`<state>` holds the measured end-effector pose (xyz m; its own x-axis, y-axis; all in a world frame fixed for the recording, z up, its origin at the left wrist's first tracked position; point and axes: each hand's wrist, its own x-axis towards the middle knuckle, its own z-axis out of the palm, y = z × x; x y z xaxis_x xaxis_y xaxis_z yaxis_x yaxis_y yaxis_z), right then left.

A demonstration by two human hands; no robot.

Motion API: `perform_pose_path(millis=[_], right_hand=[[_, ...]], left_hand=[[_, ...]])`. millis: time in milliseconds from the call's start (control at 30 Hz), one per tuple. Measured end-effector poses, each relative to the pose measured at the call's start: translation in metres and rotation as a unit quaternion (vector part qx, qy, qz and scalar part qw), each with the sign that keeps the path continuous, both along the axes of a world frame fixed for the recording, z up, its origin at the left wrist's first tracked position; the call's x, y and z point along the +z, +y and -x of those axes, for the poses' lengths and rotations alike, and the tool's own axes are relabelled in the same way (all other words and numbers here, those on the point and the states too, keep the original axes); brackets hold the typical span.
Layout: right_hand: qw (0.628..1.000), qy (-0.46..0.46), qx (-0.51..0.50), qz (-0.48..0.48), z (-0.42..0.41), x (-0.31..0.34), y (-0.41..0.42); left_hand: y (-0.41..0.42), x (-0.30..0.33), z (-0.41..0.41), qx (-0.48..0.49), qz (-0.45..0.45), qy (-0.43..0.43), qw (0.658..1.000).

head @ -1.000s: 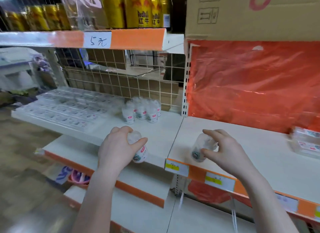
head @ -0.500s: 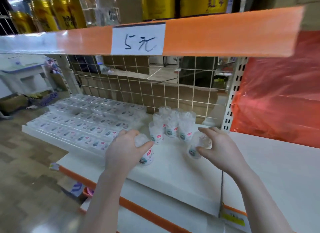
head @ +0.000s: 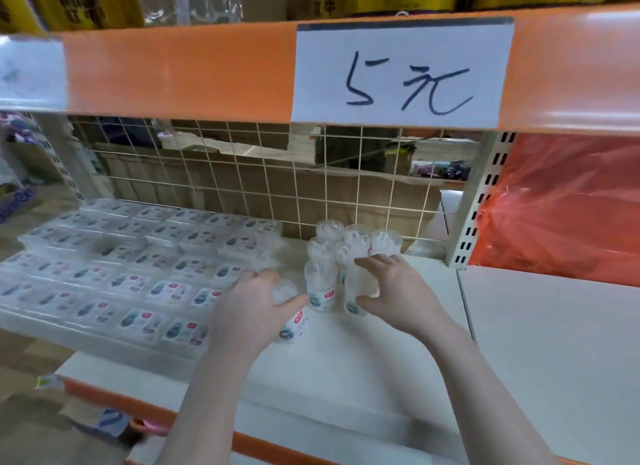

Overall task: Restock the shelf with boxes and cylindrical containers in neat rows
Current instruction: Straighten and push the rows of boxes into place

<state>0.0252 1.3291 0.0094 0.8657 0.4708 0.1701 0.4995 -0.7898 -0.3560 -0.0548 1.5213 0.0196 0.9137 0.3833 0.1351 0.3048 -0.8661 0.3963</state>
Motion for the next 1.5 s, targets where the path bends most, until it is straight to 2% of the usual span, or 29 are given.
perform_pose_path(millis=[333,667,1200,1500], right_hand=[[1.000,0.005,-0.028,0.008,-0.007,-0.006,0.026],[0.998,0.020,-0.047,-0.037,-0.003,-0.008,0.031],[0.998,-0.041,-0.037,-0.022,0.001,-0.018,0.023],[0.993,-0.071,-0.084,-0.029,0.014,-0.028,-0.012]], left_hand=[[0.020,-0.008,-0.015,-0.049,-0.008,0.024,0.998],[0.027,-0.009,-0.020,-0.061,-0.018,0.043,0.997],[0.020,-0.015,-0.019,-0.076,-0.033,0.053,0.995],[0.021,-0.022,-0.014,-0.123,-0.041,0.035,0.991]])
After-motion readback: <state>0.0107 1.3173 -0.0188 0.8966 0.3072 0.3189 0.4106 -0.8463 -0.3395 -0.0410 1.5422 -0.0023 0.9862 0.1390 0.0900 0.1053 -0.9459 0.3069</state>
